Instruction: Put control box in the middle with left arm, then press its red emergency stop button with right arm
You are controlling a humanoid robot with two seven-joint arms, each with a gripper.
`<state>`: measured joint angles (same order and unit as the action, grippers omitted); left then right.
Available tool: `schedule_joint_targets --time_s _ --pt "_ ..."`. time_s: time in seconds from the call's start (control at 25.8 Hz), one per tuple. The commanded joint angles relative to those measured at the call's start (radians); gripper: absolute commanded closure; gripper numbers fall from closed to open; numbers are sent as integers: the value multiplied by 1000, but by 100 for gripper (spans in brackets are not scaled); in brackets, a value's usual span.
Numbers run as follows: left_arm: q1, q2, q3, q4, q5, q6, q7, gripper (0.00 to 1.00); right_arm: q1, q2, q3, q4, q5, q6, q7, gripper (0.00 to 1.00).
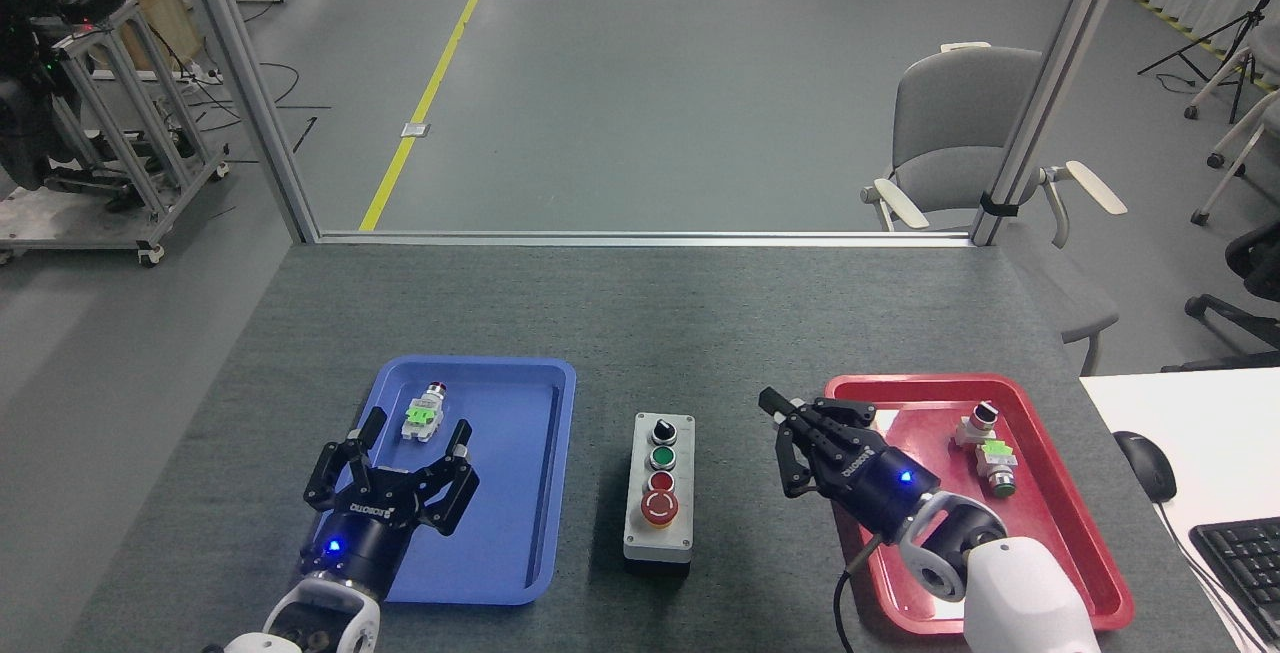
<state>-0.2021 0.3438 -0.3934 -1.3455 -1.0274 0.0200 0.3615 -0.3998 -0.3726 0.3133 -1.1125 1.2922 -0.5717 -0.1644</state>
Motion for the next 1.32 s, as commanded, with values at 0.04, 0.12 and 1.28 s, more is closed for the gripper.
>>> schedule_joint_targets --time_s 0.04,0.12,1.28 --pt "1 11 53 -3 -7 -94 -52 2 -25 35 112 37 35 -4 3 100" --pt "1 11 70 -4 -11 -91 -55 2 -36 57 158 68 36 -4 3 100" --pt "43 -111 180 2 -5 26 -9 0 -56 92 256 218 90 6 2 100"
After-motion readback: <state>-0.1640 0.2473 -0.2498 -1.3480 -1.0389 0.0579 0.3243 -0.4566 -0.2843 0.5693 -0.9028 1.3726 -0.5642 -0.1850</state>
